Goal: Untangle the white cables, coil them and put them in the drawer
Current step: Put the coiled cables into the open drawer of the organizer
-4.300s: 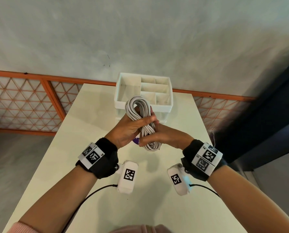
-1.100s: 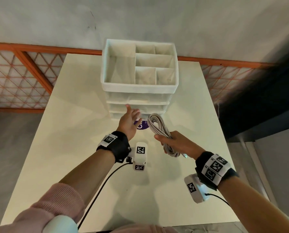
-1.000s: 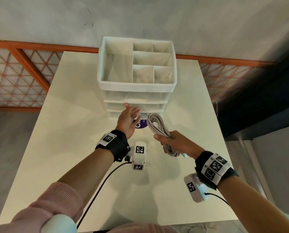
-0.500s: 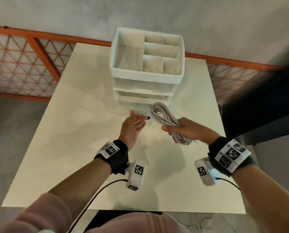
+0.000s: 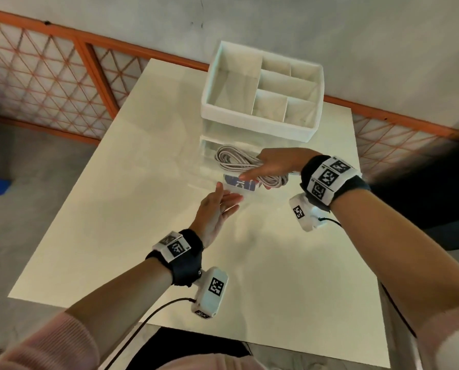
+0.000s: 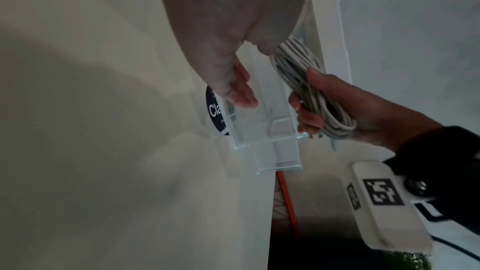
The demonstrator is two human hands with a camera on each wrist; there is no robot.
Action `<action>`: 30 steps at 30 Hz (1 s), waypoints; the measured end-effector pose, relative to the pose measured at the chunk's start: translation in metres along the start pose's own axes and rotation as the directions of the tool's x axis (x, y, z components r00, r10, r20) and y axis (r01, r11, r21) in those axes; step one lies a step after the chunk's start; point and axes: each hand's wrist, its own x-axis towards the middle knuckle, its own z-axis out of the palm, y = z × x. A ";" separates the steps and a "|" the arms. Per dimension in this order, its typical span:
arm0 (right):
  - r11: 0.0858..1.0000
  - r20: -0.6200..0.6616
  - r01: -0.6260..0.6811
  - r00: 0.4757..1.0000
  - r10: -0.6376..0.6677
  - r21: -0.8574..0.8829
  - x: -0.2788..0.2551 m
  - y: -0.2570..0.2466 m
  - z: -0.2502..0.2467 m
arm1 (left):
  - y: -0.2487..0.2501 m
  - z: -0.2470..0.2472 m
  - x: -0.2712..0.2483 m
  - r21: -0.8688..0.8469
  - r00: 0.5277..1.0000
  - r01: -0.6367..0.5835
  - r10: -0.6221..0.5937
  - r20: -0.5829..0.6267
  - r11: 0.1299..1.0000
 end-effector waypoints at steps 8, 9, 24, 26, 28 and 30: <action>0.985 0.060 -0.136 0.990 0.130 0.109 0.032 0.015 0.022 | 0.006 0.007 -0.005 -0.085 0.998 0.050 -0.053 -0.030 0.995; 0.977 0.052 -0.154 0.988 0.148 0.145 0.031 0.017 0.025 | 0.007 0.009 -0.006 -0.095 0.997 0.057 -0.061 -0.038 0.994; 0.957 -0.058 -0.281 0.957 0.285 0.071 0.035 0.014 0.031 | 0.005 0.016 -0.003 -0.050 0.995 0.017 -0.022 -0.093 0.999; 0.950 -0.065 -0.310 0.949 0.308 -0.028 0.034 0.012 0.033 | 0.005 0.016 -0.003 -0.046 0.995 0.012 -0.016 -0.094 0.999; 0.935 -0.071 -0.342 0.939 0.336 -0.096 0.035 0.011 0.035 | 0.005 0.017 -0.003 -0.038 0.996 0.010 -0.013 -0.093 0.999; 0.913 -0.089 -0.386 0.922 0.377 -0.128 0.040 0.012 0.039 | 0.005 0.017 -0.003 -0.030 0.995 0.005 -0.008 -0.096 1.000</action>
